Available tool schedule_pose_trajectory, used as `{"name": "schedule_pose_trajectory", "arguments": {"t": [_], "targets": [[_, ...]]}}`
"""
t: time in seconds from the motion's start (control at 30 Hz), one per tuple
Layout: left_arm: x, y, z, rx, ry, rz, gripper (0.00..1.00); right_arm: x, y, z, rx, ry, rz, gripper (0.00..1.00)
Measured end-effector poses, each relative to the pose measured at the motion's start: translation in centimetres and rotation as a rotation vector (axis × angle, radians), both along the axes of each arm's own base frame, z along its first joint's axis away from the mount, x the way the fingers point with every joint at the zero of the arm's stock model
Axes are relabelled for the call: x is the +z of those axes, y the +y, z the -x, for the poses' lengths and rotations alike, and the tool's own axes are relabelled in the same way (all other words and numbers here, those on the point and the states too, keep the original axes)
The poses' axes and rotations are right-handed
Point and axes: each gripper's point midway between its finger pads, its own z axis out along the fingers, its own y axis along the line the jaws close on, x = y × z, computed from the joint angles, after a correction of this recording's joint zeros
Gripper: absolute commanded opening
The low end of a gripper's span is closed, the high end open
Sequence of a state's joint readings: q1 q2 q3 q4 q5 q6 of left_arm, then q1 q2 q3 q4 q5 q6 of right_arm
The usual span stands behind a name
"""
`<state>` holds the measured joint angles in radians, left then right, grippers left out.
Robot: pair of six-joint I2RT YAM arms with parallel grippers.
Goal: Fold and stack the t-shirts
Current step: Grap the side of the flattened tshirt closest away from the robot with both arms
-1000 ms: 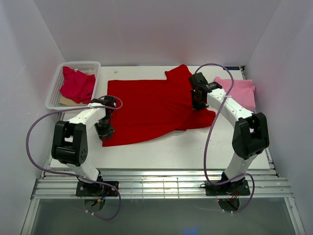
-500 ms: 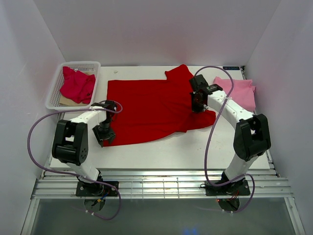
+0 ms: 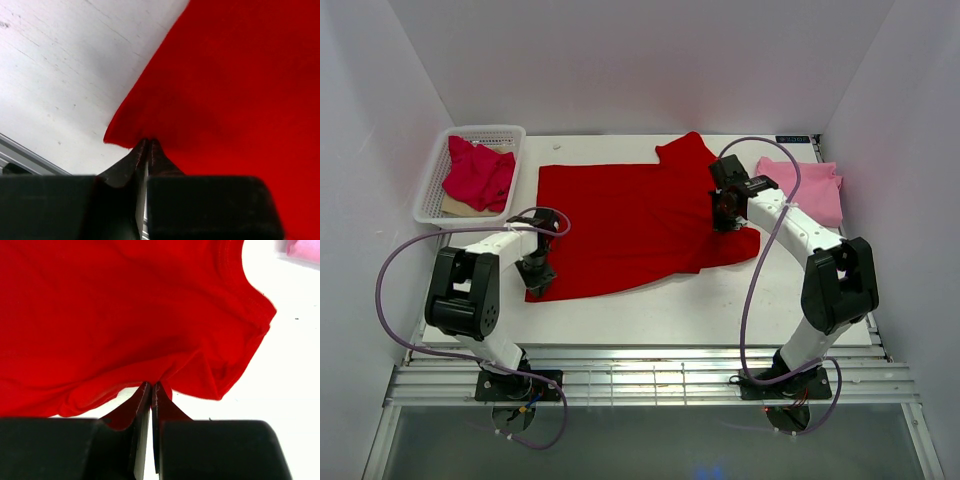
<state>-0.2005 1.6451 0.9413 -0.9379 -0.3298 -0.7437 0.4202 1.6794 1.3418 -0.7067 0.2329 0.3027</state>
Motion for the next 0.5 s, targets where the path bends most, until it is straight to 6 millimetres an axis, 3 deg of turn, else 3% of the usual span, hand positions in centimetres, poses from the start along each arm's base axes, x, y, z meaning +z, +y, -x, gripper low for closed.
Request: {"name": "schedule_pose_trajectory", "arguments": {"t": [0.1,0.5], "targets": [[-0.14,0.15,0.28,0.000,0.003,-0.006,0.00,0.09,0.01,0.00,0.000,-0.002,-0.002,0.08],[0.29,0.19,0.32,-0.013,0.015,-0.007,0.00,0.11,-0.05,-0.02,-0.005,-0.004,0.000,0.08]]}}
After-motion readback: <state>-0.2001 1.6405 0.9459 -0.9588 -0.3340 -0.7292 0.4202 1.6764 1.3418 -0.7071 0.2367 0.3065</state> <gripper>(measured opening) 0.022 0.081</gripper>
